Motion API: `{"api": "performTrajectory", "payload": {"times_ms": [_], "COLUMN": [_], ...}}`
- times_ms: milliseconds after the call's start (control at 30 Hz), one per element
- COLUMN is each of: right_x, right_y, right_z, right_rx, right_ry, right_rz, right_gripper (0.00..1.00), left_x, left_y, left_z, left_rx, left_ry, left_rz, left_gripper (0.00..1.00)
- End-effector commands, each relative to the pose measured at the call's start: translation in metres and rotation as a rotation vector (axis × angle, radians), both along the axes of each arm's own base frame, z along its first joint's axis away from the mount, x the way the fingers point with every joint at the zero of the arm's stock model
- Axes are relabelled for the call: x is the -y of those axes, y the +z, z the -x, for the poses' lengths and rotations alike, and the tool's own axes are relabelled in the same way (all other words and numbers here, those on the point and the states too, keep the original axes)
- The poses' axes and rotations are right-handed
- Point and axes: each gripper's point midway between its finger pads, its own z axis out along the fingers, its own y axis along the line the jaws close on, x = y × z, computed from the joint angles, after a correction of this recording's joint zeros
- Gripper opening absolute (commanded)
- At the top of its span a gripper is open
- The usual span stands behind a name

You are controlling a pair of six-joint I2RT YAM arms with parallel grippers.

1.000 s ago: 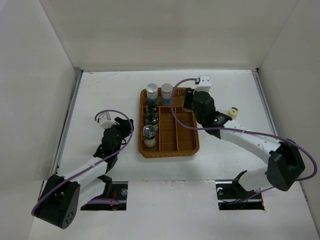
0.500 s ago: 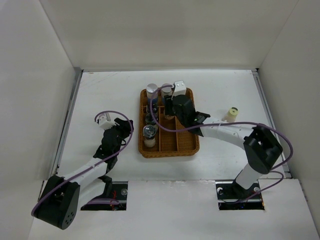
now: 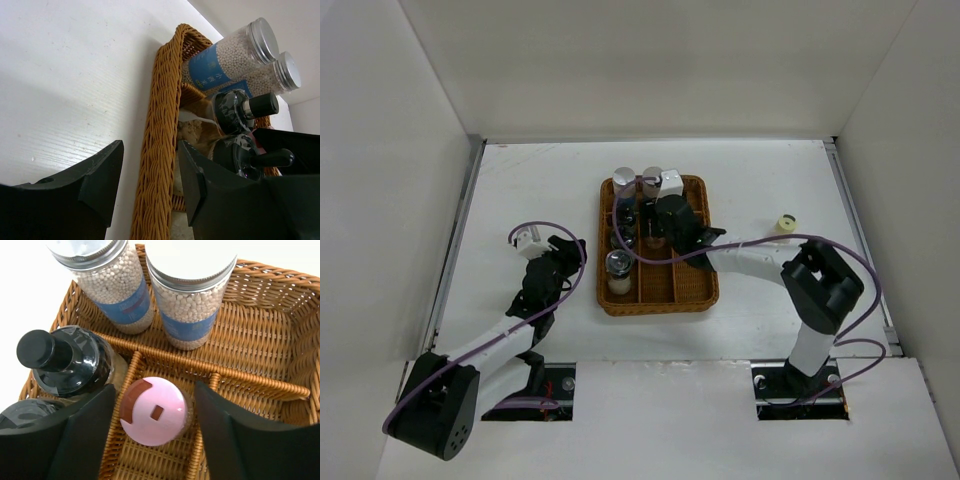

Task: Organize the condiment bottles

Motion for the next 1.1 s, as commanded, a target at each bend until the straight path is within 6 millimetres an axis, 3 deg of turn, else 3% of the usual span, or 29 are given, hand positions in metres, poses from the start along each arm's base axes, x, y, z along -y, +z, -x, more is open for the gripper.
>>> {"api": "performTrajectory", "payload": {"times_ms": [0,167,300,367,400,533,600,633,700,767,833,1067], "right_x": [-0.011,0.004,0.048,0.085,0.107,0.224,0.273,0.292,0.324,0.34,0.344,0.354], "right_y": [0.042,0.08,0.104,0.112,0.113,0.101,0.093,0.089,0.076,0.06,0.046,0.013], "right_z": [-0.005,0.006,0.011,0.01,0.007,0.003,0.011,0.014,0.018,0.019,0.016,0.002], "right_rx": [0.081,0.14,0.185,0.214,0.228,0.259,0.251,0.25,0.231,0.195,0.152,0.061], "right_ry": [0.003,-0.006,-0.077,-0.155,-0.211,-0.579,-0.749,-0.814,-0.911,-0.951,-0.949,-0.96], "right_rz": [-0.095,-0.154,-0.215,-0.241,-0.247,-0.194,-0.14,-0.108,-0.039,0.006,0.024,0.044], "right_gripper": [0.77,0.85,0.84,0.8,0.74,0.45,0.45,0.49,0.68,0.78,0.82,0.82], "left_x": [0.001,0.002,0.002,0.001,0.001,0.006,0.005,0.004,0.006,0.007,0.007,0.006], "left_y": [0.013,0.016,0.02,0.018,0.017,0.018,0.016,0.015,0.016,0.016,0.013,0.016], "left_z": [-0.002,-0.002,-0.001,-0.001,-0.001,-0.001,-0.001,-0.001,-0.001,-0.001,-0.001,0.0], "left_rx": [0.051,0.061,0.072,0.069,0.063,0.065,0.058,0.056,0.058,0.055,0.046,0.056], "left_ry": [0.0,-0.006,-0.011,-0.005,-0.009,-0.024,-0.022,-0.021,-0.027,-0.026,-0.028,-0.032], "left_rz": [0.036,0.039,0.043,0.044,0.045,0.05,0.049,0.054,0.062,0.058,0.061,0.073], "left_gripper": [0.46,0.46,0.46,0.46,0.46,0.46,0.46,0.46,0.46,0.46,0.46,0.46]}}
